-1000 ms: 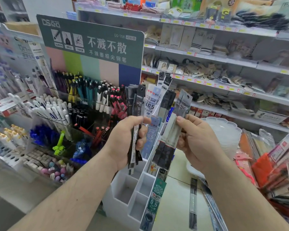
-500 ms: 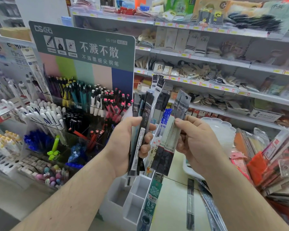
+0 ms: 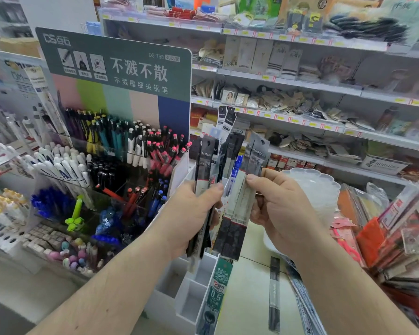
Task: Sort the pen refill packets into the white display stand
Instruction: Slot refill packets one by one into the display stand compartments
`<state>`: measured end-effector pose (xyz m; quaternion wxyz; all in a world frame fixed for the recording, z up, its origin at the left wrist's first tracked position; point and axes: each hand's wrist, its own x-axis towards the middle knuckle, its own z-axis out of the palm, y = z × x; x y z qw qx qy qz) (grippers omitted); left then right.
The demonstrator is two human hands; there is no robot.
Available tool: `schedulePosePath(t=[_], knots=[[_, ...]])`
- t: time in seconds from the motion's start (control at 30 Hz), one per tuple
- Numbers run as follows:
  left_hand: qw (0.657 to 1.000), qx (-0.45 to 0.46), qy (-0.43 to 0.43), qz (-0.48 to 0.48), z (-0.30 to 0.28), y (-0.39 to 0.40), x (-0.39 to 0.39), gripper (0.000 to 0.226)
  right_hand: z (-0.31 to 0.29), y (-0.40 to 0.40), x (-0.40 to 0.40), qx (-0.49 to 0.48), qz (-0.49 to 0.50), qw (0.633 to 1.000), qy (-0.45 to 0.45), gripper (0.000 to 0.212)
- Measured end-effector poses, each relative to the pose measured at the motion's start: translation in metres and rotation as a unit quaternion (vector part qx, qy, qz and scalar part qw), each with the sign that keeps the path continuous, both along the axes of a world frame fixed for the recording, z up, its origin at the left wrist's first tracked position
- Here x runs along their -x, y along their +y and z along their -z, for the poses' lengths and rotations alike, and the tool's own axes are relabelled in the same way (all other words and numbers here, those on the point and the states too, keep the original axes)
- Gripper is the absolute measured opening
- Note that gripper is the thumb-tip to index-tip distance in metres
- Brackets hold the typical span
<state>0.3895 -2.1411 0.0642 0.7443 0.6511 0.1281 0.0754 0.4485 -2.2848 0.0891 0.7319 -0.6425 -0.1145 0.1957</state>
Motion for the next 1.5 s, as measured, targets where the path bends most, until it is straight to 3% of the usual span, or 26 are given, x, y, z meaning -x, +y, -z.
schedulePosePath(t=[0.23, 0.4, 0.6, 0.63, 0.7, 0.77, 0.93, 1.37, 1.5], knots=[[0.998, -0.048, -0.013, 0.033, -0.002, -0.008, 0.003, 0.023, 0.002, 0.005, 0.000, 0.025, 0.001, 0.999, -0.039, 0.015], [0.999, 0.031, 0.015, 0.019, -0.003, -0.009, 0.003, 0.031, 0.006, 0.002, -0.002, 0.029, -0.013, 0.998, -0.055, 0.009], [0.993, 0.110, 0.048, 0.004, 0.010, -0.023, -0.002, 0.024, 0.014, -0.014, -0.007, 0.013, 0.025, 1.000, -0.010, 0.016], [0.992, 0.119, 0.052, 0.000, 0.013, -0.027, -0.003, 0.022, 0.017, -0.018, -0.008, 0.012, 0.032, 0.999, -0.003, 0.006], [0.990, 0.132, 0.057, -0.006, 0.022, -0.036, -0.005, 0.017, 0.023, -0.027, -0.007, 0.019, 0.047, 0.999, 0.004, 0.018], [0.989, 0.131, 0.061, -0.005, 0.033, -0.043, -0.007, 0.017, 0.032, -0.036, -0.007, 0.019, 0.060, 0.998, 0.017, 0.011], [0.986, 0.149, 0.068, 0.039, 0.049, -0.062, -0.008, 0.023, 0.049, -0.052, -0.001, 0.020, 0.088, 0.994, 0.067, 0.017], [0.993, 0.050, 0.098, -0.036, 0.067, -0.089, -0.009, 0.024, 0.061, -0.069, 0.018, 0.010, 0.119, 0.988, 0.102, 0.015], [0.989, 0.100, 0.102, -0.031, 0.067, -0.093, -0.004, 0.013, 0.061, -0.068, 0.020, -0.032, 0.112, 0.986, 0.118, 0.014]])
